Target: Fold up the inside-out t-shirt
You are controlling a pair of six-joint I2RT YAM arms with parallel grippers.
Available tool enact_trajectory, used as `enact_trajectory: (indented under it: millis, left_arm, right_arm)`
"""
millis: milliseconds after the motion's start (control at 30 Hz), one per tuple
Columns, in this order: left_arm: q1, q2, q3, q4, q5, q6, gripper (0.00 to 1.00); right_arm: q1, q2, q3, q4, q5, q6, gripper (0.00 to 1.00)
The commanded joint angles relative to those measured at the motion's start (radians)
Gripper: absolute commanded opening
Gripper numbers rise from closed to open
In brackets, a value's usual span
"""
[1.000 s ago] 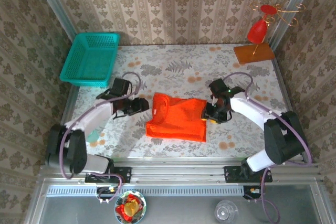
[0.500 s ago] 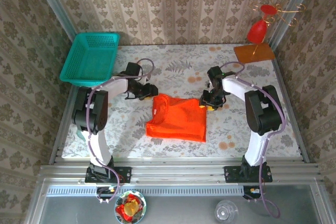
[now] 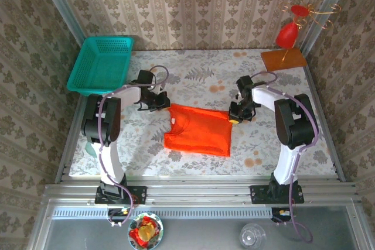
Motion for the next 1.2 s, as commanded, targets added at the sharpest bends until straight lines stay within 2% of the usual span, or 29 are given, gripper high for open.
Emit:
enact_trajectory:
  millis: [0,167,267,367,433,500,533,700,767,900,967,1067,1167]
  left_arm:
    - [-0.001,0.04,0.094,-0.022,0.008,0.031,0.02]
    - [-0.038,0.15,0.239,-0.057,0.024,0.054,0.04]
    - [-0.052,0.206,0.323,-0.065,0.05,0.065,0.06]
    - [-0.064,0.247,0.405,-0.106,0.051,0.09,0.11]
    - [-0.064,0.251,0.441,-0.135,0.044,0.1,0.18]
    - [-0.06,0.221,0.443,-0.148,0.034,0.109,0.26]
    - [-0.058,0.195,0.438,-0.156,0.023,0.115,0.29]
    - [-0.034,0.009,0.319,-0.171,-0.022,0.119,0.37]
    - [-0.033,-0.072,0.249,-0.177,-0.04,0.112,0.37]
    - [-0.059,-0.237,0.062,-0.183,-0.094,0.07,0.37]
    - [-0.078,-0.316,-0.041,-0.169,-0.114,0.034,0.35]
    - [-0.113,-0.426,-0.196,-0.131,-0.138,-0.02,0.22]
    - [-0.131,-0.498,-0.318,-0.098,-0.149,-0.075,0.14]
  right_arm:
    - [-0.006,-0.059,-0.074,-0.02,-0.003,0.029,0.0]
    - [0.05,-0.184,-0.25,0.066,-0.041,0.15,0.01]
    - [0.152,-0.274,-0.378,0.144,-0.047,0.282,0.02]
    - [0.302,-0.361,-0.477,0.24,-0.028,0.439,0.02]
    - [0.401,-0.406,-0.506,0.279,-0.017,0.531,0.16]
    - [0.454,-0.439,-0.502,0.262,-0.006,0.558,0.27]
    - [0.46,-0.46,-0.493,0.233,0.007,0.555,0.31]
    - [0.429,-0.529,-0.403,0.068,0.102,0.411,0.35]
    - [0.407,-0.506,-0.356,0.056,0.073,0.338,0.37]
    - [0.395,-0.353,-0.209,0.017,0.041,0.192,0.38]
    - [0.395,-0.281,-0.131,0.016,0.013,0.126,0.37]
    - [0.395,-0.169,-0.019,0.015,-0.041,0.046,0.34]
    - [0.395,-0.07,0.056,0.006,-0.094,-0.007,0.32]
